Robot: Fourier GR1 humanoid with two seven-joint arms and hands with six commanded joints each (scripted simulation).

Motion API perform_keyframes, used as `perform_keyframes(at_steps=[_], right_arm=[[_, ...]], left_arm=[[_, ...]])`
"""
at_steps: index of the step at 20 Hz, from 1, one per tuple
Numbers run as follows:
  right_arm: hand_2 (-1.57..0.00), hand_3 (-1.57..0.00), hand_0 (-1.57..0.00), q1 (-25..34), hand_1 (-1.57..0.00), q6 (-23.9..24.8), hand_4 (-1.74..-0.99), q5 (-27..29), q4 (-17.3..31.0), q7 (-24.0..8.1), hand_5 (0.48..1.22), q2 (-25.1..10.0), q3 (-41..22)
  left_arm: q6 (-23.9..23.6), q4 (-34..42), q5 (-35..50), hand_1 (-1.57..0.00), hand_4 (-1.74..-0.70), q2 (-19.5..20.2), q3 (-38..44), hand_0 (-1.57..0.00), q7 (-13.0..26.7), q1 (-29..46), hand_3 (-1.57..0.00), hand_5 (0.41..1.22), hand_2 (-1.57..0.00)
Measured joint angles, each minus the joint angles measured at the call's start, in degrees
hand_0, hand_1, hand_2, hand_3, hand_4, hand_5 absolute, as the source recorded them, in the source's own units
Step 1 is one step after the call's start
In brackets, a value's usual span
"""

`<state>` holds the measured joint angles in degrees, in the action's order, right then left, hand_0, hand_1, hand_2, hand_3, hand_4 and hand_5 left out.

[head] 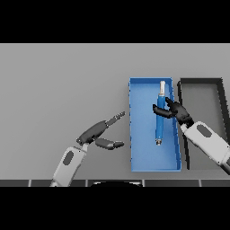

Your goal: Pick up the blue pipe and place it into the blue bin.

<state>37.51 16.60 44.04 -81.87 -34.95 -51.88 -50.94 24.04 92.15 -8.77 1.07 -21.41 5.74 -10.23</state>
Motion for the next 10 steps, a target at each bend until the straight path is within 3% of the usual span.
perform_keyframes(at_steps=[10], right_arm=[[-0.01, 0.0, -0.01, 1.6, -0.01, -2.0, -1.022, -0.3, 1.2, 0.3, 0.643, 0.0, -1.8]], left_arm=[[-0.2, 0.0, 0.2, 0.0, -0.88, 0.3, 0.7, 0.0, 0.7, -0.6, 0.0, 0.431, 0.0]])
